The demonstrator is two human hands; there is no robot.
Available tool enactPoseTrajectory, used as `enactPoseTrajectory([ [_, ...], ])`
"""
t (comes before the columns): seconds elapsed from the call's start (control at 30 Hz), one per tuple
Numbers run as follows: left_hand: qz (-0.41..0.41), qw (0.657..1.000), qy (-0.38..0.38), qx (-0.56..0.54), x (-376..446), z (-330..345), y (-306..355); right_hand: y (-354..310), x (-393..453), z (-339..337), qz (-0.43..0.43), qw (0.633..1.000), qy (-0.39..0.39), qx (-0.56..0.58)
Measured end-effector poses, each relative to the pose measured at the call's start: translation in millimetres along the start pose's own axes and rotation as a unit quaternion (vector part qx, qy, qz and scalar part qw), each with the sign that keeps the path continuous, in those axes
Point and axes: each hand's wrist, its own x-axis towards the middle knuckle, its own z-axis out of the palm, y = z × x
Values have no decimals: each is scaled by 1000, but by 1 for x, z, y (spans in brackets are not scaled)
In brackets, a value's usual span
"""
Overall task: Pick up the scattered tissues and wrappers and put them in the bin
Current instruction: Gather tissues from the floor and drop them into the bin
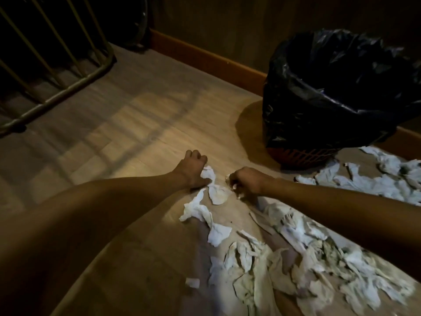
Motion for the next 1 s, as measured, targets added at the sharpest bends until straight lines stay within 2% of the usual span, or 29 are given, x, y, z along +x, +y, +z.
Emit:
enactPoseTrajectory([
  [0.17, 90, 993, 3, -77, -12, 12, -5, 24, -11, -29, 60, 995, 34, 73],
  [0.33, 194, 976, 6, -103, -36, 12, 8, 47, -58, -22, 37, 999, -18, -29],
  [0.4, 193, 978, -26, -70, -53, 19, 14, 49, -79, -4, 28, 998, -41, -35],
  [0.53, 133, 988, -70, -32, -84, 30, 29, 47, -112, 20, 10, 993, -95, -73],
  [0.63, 133, 980, -130, 72, -94, 28, 38, 42, -116, 25, 19, 993, -102, -48],
  [0.7, 145, 976, -132, 93, -97, 30, 40, 35, -115, 20, 11, 995, -84, -44],
  [0.87, 149, 983, -96, 40, -103, 30, 45, 20, -114, -4, 8, 1000, 0, -1],
  [0.93, 161, 981, -97, 45, -107, 24, 51, 12, -113, -7, 6, 1000, -1, -10],
  [1.0, 170, 978, -108, 45, -115, 17, 58, 5, -113, -3, 10, 999, -35, -23],
])
